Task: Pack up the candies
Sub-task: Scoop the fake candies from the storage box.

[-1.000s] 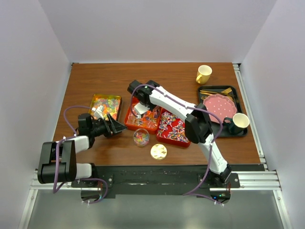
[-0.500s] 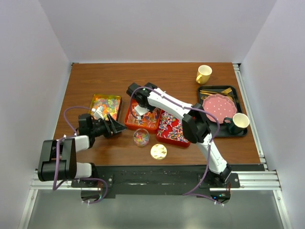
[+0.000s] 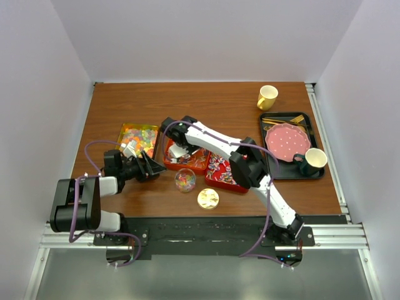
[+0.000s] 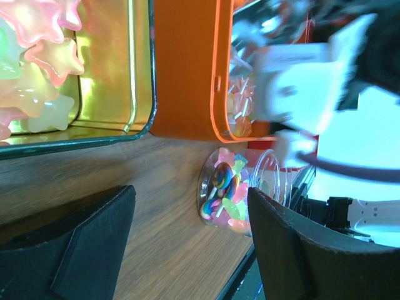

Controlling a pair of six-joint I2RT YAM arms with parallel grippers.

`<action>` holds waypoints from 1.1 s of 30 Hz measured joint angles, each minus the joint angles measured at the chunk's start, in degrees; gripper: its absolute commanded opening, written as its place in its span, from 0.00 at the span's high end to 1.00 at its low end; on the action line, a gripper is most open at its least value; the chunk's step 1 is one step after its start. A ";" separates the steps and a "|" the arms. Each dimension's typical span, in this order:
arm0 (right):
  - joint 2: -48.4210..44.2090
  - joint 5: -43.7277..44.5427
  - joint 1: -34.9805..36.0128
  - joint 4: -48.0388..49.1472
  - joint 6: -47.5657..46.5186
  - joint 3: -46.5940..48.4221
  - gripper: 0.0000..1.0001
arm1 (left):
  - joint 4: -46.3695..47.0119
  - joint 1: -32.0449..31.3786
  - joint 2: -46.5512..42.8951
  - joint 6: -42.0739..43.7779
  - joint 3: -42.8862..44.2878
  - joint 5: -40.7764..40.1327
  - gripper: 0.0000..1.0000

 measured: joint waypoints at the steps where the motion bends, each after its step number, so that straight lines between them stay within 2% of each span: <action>1: 1.27 -0.44 0.33 0.00 0.50 1.01 1.00 | 0.17 0.00 0.15 0.07 0.00 0.09 0.23; 11: 6.67 -4.96 2.93 1.31 5.70 7.26 1.00 | 0.37 0.35 1.79 1.20 0.42 2.34 0.24; 14: 6.16 -7.43 2.89 3.39 6.86 5.79 1.00 | -0.09 0.37 2.08 1.75 0.66 2.73 0.26; 16: 4.02 -9.60 2.62 7.02 7.39 1.57 1.00 | -1.42 0.37 2.47 2.45 1.27 3.39 0.27; 19: 1.20 -13.51 2.05 10.16 7.74 -2.49 1.00 | -6.58 0.68 2.91 4.96 3.21 4.92 0.28; 24: 0.83 -21.00 0.98 10.73 8.33 -2.47 1.00 | -19.54 2.34 2.71 12.76 8.81 9.16 0.28; 33: 0.83 -32.44 0.72 10.49 8.28 -1.60 1.00 | -28.76 3.39 -6.19 16.59 11.74 15.21 0.28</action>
